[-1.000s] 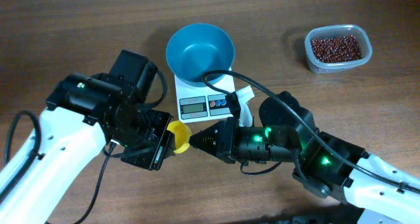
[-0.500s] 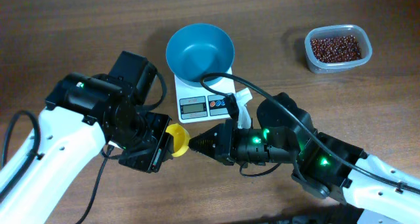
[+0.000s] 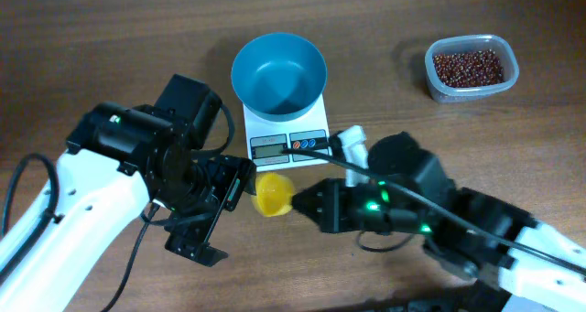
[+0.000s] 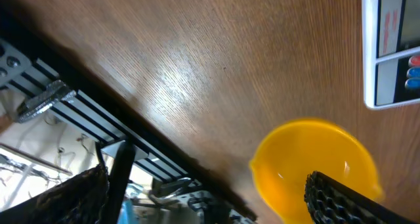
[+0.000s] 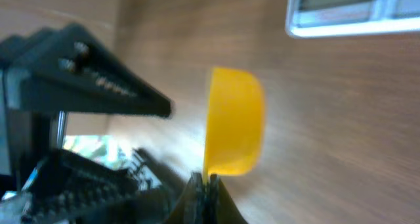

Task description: Scoop item into bowl and weigh 50g on scale

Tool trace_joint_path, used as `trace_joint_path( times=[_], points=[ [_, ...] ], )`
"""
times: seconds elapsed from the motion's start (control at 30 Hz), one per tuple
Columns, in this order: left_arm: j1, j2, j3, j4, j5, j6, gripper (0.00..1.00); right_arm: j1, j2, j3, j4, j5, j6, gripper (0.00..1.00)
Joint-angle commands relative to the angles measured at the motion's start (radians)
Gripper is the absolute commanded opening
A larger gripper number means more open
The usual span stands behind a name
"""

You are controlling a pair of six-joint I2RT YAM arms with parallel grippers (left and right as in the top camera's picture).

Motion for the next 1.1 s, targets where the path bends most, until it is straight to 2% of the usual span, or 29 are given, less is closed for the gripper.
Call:
trace_joint_path(
  times=[0.0, 0.1, 0.17, 0.33, 0.43, 0.47, 0.5, 0.53, 0.6, 0.63, 0.7, 0.8, 0.83, 0.93, 1.07],
  points=[
    [-0.003, 0.007, 0.002, -0.003, -0.008, 0.114, 0.99, -0.062, -0.135, 0.085, -0.228, 0.113, -0.090, 0.04],
    [-0.003, 0.007, 0.002, -0.003, -0.012, 0.166, 0.99, -0.076, -0.304, 0.207, -0.598, 0.276, -0.098, 0.04],
    [-0.003, 0.007, 0.002, -0.002, -0.012, 0.220, 0.99, -0.076, -0.363, 0.255, -0.664, 0.284, -0.156, 0.04],
    [-0.003, 0.007, 0.002, 0.004, -0.114, 0.352, 0.99, -0.076, -0.472, 0.280, -0.670, 0.290, -0.184, 0.04],
    [-0.004, 0.007, 0.002, 0.034, -0.143, 0.557, 0.99, -0.076, -0.473, 0.280, -0.637, 0.439, -0.186, 0.04],
    [-0.008, 0.007, 0.002, 0.055, -0.143, 0.666, 0.99, -0.076, -0.473, 0.280, -0.578, 0.505, -0.256, 0.04],
    [-0.018, 0.007, 0.002, 0.081, -0.143, 0.719, 0.98, -0.076, -0.473, 0.280, -0.514, 0.528, -0.332, 0.04],
    [-0.035, 0.007, 0.002, 0.129, -0.143, 0.760, 0.93, -0.076, -0.473, 0.280, -0.456, 0.536, -0.396, 0.04],
    [-0.084, 0.007, 0.002, 0.254, -0.143, 0.776, 0.65, -0.076, -0.473, 0.280, -0.392, 0.566, -0.442, 0.04],
    [-0.119, 0.007, 0.002, 0.330, -0.145, 0.777, 0.39, -0.076, -0.473, 0.280, -0.381, 0.587, -0.442, 0.04],
    [-0.178, 0.007, 0.002, 0.398, -0.220, 0.781, 0.39, -0.076, -0.473, 0.280, -0.381, 0.620, -0.441, 0.04],
    [-0.266, 0.007, 0.002, 0.457, -0.409, 0.821, 0.38, -0.076, -0.473, 0.280, -0.374, 0.757, -0.442, 0.04],
    [-0.310, 0.008, 0.002, 0.488, -0.510, 0.825, 0.25, -0.076, -0.473, 0.280, -0.346, 0.835, -0.445, 0.04],
    [-0.342, 0.036, 0.002, 0.544, -0.540, 0.824, 0.00, -0.076, -0.473, 0.280, -0.274, 0.863, -0.490, 0.04],
    [-0.352, 0.172, 0.002, 0.586, -0.571, 0.825, 0.00, -0.076, -0.473, 0.280, -0.267, 0.863, -0.489, 0.04]
  ],
)
